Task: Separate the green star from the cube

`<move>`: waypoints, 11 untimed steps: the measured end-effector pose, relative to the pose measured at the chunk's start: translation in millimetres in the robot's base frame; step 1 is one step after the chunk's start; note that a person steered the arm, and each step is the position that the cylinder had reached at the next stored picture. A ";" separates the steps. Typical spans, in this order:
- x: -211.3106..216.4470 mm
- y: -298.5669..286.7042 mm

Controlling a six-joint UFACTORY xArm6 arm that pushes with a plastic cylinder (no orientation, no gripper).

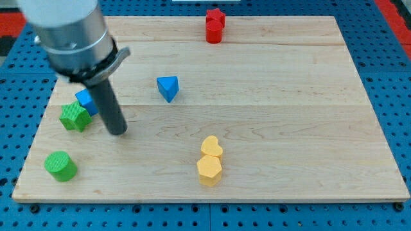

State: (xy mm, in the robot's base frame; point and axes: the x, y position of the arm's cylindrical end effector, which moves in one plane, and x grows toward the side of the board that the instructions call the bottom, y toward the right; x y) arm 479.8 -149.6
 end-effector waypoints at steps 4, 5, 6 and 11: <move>-102.4 -84.3; -73.8 -113.9; -50.5 -108.8; -18.2 -99.6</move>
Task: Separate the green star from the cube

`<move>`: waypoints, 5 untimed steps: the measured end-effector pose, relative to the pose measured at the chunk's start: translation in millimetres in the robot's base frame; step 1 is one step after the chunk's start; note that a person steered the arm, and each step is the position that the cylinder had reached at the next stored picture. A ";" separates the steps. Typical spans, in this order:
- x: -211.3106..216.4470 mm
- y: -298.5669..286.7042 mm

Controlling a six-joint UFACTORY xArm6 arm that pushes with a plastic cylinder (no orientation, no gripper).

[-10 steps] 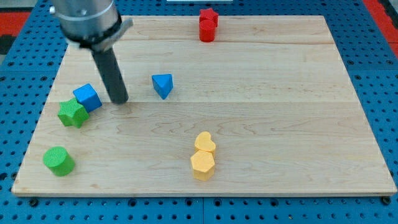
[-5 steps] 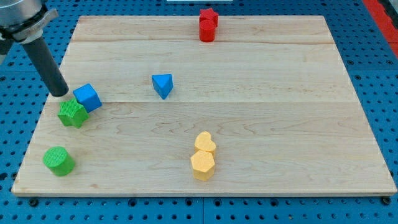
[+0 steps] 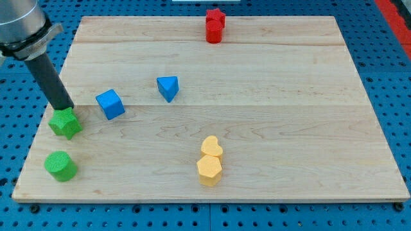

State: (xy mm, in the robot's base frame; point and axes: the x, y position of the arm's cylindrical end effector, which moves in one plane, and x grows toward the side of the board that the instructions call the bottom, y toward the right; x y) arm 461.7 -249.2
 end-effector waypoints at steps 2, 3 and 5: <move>29.6 0.0; 29.9 1.1; 37.8 2.3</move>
